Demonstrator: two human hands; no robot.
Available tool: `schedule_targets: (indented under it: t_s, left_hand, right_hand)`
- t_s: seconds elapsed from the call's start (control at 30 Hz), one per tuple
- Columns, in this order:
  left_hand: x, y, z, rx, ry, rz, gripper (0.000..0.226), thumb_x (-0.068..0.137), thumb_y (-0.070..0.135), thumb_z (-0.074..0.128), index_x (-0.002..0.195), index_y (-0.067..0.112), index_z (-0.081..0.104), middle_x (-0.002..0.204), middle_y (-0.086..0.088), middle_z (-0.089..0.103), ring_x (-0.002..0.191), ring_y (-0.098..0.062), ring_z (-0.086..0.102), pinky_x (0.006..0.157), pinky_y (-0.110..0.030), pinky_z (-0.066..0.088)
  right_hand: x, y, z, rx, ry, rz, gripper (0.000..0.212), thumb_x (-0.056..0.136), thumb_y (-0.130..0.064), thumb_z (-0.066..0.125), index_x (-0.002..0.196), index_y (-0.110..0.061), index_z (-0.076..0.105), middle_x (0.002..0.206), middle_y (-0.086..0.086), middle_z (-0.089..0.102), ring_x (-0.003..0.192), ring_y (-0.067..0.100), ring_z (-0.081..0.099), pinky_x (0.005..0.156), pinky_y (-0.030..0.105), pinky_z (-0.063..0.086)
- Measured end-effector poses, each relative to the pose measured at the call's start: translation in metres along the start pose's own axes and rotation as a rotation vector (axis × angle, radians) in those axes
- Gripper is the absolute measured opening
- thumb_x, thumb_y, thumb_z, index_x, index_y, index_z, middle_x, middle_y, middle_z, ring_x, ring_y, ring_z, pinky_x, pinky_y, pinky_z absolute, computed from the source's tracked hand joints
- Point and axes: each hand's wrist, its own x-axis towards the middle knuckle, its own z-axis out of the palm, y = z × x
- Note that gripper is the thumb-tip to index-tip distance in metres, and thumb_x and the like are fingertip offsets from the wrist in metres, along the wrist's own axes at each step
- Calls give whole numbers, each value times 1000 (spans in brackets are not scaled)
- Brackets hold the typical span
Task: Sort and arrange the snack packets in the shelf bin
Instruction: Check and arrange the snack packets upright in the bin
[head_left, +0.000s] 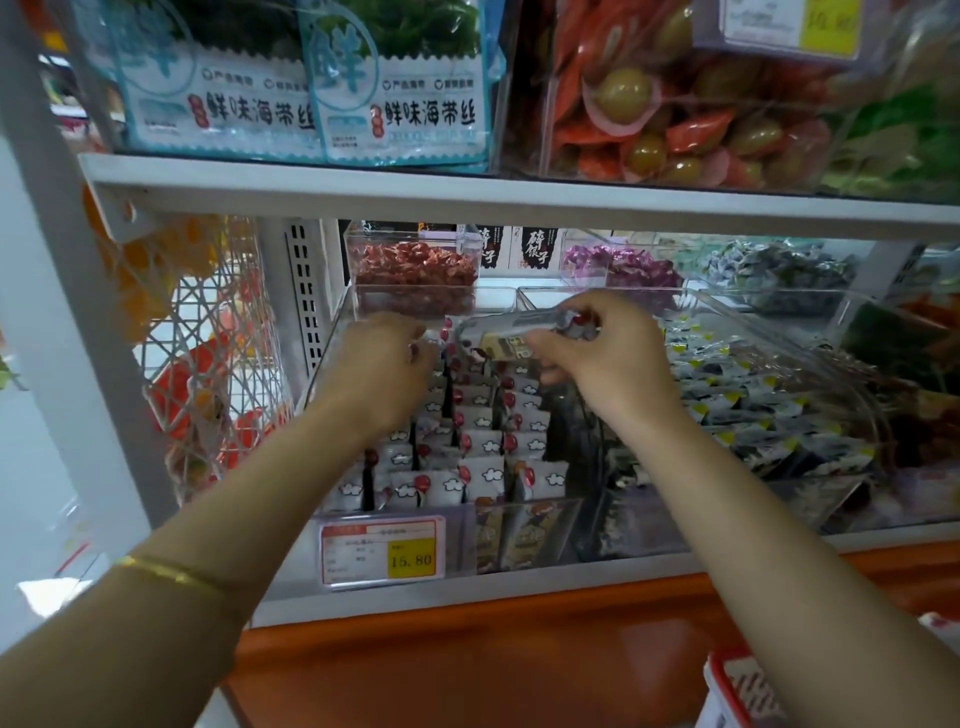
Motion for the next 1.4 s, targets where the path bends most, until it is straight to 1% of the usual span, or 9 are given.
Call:
schedule_targets:
  t_s: [0.07,0.13,0.37,0.53,0.67,0.93,1.17,1.3,1.4]
  left_hand:
    - [24,-10,14,221,-181,19,33,96,29,42,103,2,57,116,-17,55,118,-33,48,99,-48,38]
    - [43,-19,26,397,-340,19,47,98,41,30,121,4,49,133,-15,43,134,-30,30,107,-57,26]
    - [61,-37,51,550,-514,-3,72,91,62,9,147,19,19,157,-2,15,145,-22,7,111,-61,2]
    - [59,-37,49,546,-515,27,65,94,58,11,144,20,28,155,0,20,144,-21,11,110,-63,5]
    - [57,-38,47,551,-504,28,64,93,58,14,137,16,35,150,-3,29,140,-23,18,109,-61,14]
    - [80,-40,56,575,-488,76,74,90,65,15,143,15,26,154,-3,20,143,-21,11,110,-57,11]
    - [87,-48,65,593,-566,-4,76,86,70,5,149,27,3,159,1,2,145,-17,-4,111,-53,3]
    - [85,-48,58,569,-585,-21,82,79,75,1,149,32,7,159,-2,4,145,-23,0,112,-57,3]
    - [80,-46,50,530,-627,-29,79,82,71,4,147,29,21,156,-6,16,143,-29,12,111,-58,14]
  right_hand:
    - [22,4,9,-55,-20,40,19,84,-13,68,98,-6,57,94,14,66,68,21,68,67,38,58]
    - [43,7,21,-93,-34,47,18,86,-12,65,99,-4,56,98,14,65,78,25,67,73,40,57]
    - [104,17,73,-189,-25,-48,29,87,-14,65,107,-1,50,101,13,58,95,28,61,83,39,54]
    - [127,18,94,-479,-103,-210,37,86,-10,62,119,-4,46,110,15,57,99,26,55,75,31,44]
    - [130,17,102,-539,-166,-234,29,85,-7,62,111,-5,49,106,12,57,97,25,56,77,33,46]
    - [127,27,86,-289,3,-158,30,84,-13,65,110,-7,52,109,10,58,96,21,54,77,28,43]
    - [126,31,88,-210,-9,-109,28,83,-9,65,107,-4,51,105,13,56,88,19,49,70,25,37]
    - [128,34,88,-228,-12,-125,28,84,-9,63,108,-5,51,107,13,55,88,19,48,66,23,35]
    - [127,34,90,-297,-35,-179,30,84,-9,64,111,-4,50,111,14,53,90,18,47,62,20,35]
